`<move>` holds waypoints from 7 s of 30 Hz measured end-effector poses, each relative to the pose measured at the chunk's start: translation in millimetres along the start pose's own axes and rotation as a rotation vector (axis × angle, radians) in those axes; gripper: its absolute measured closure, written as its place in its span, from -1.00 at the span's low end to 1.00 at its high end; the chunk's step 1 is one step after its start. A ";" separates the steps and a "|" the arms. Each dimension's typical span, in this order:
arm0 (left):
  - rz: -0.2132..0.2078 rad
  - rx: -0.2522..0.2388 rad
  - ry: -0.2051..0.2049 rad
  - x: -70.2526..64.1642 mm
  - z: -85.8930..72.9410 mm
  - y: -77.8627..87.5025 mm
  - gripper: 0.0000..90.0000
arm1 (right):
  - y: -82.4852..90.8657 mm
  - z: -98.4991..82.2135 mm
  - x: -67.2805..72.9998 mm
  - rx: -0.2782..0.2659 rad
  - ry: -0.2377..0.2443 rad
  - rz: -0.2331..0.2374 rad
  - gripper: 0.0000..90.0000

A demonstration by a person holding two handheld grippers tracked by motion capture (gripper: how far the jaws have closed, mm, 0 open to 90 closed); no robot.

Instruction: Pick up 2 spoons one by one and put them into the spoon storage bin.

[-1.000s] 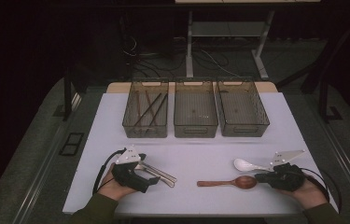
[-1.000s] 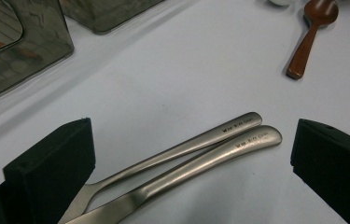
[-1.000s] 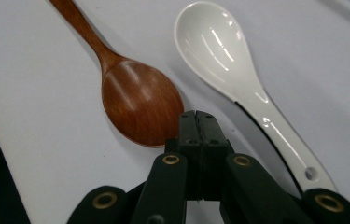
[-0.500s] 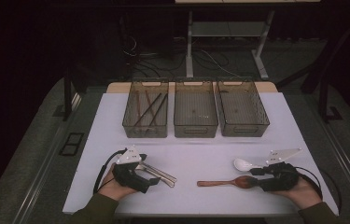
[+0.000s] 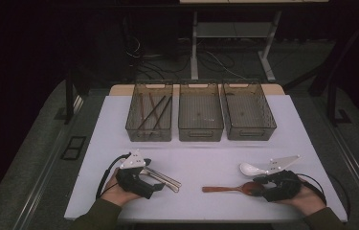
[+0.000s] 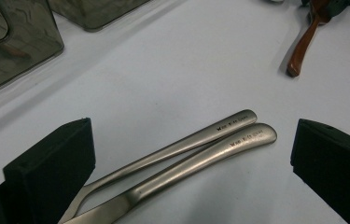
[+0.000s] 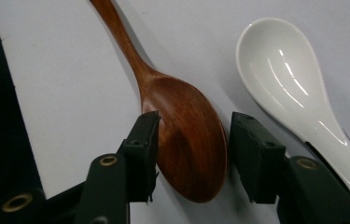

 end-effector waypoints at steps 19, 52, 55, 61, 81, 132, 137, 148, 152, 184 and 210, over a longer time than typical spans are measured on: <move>-0.004 0.005 -0.001 -0.7 -0.2 -0.6 -1.00 | -1.4 0.0 4.5 0.009 0.037 0.077 0.71; -0.017 -0.009 -0.014 -1.6 -0.8 -0.1 -1.00 | 5.4 18.6 -4.8 -0.070 -0.017 0.042 0.80; -0.021 -0.020 0.001 -0.6 -1.7 0.9 -1.00 | 7.2 23.0 -6.1 -0.085 -0.023 0.037 0.80; -0.018 -0.031 0.007 -4.3 -0.6 3.1 -1.00 | 10.1 29.5 -11.6 -0.105 -0.040 0.015 0.81; -0.031 -0.005 -0.001 -7.2 -4.8 0.7 -1.00 | 30.4 53.9 -30.3 -0.239 -0.097 -0.066 0.81; -0.042 -0.016 0.005 -9.9 -3.9 -2.2 -1.00 | -47.1 190.6 -79.0 -0.249 -0.257 -0.311 0.81; -0.045 -0.016 0.003 -10.3 -3.9 -2.3 -1.00 | -59.8 192.2 -78.1 -0.217 -0.246 -0.298 0.77; -0.045 -0.016 0.004 -10.8 -3.7 -2.2 -1.00 | -49.1 191.3 -75.0 -0.288 -0.228 -0.264 0.19; -0.045 -0.017 0.005 -10.6 -3.7 -2.3 -1.00 | -41.4 188.9 -74.7 -0.294 -0.227 -0.232 0.11; -0.038 -0.008 0.007 -7.8 -4.6 -1.2 -1.00 | -1.9 132.7 -44.6 -0.318 -0.115 -0.139 -0.27; -0.034 -0.006 0.001 -8.3 -4.4 0.0 -1.00 | 20.1 60.9 -42.5 -0.260 -0.136 -0.113 -0.27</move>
Point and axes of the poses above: each handheld gripper's, and its own axes: y roughly backward along the jaws, z roughly out of its top, x roughly to its left, the point moved 1 cm from there along -y, roughly forward along the jaws, and after that the axes turned 1 degree about y, right-handed, at the moved point
